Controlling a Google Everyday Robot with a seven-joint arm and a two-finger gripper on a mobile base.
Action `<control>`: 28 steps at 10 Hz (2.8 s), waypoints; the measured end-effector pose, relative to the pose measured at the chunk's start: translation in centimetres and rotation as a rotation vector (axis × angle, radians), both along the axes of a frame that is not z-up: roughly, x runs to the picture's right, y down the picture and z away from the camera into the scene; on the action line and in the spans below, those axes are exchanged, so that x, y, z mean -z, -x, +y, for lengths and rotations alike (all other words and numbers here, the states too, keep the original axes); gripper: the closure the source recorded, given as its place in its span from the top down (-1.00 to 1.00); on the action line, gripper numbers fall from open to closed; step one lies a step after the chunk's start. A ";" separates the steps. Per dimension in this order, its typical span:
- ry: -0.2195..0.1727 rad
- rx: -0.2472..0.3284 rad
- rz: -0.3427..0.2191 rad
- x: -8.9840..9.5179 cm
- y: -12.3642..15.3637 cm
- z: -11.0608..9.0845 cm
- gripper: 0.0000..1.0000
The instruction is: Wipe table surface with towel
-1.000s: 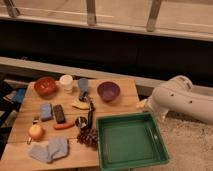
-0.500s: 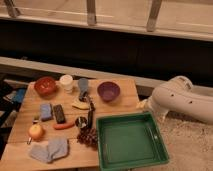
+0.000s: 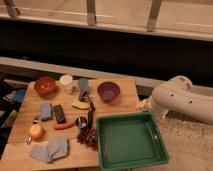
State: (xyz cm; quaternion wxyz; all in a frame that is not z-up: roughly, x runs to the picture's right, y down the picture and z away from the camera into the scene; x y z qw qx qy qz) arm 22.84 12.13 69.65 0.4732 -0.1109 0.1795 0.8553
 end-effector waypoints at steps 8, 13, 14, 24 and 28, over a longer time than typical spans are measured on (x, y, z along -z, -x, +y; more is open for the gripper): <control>0.039 0.119 -0.115 0.3 0.7 -2.2 0.57; 0.006 0.348 -0.321 3.2 14.6 -2.3 0.57; -0.004 0.389 -0.359 4.2 17.6 -1.6 0.57; -0.069 0.586 -0.471 7.4 27.7 -0.1 0.57; -0.098 0.714 -0.529 6.2 35.9 0.3 0.57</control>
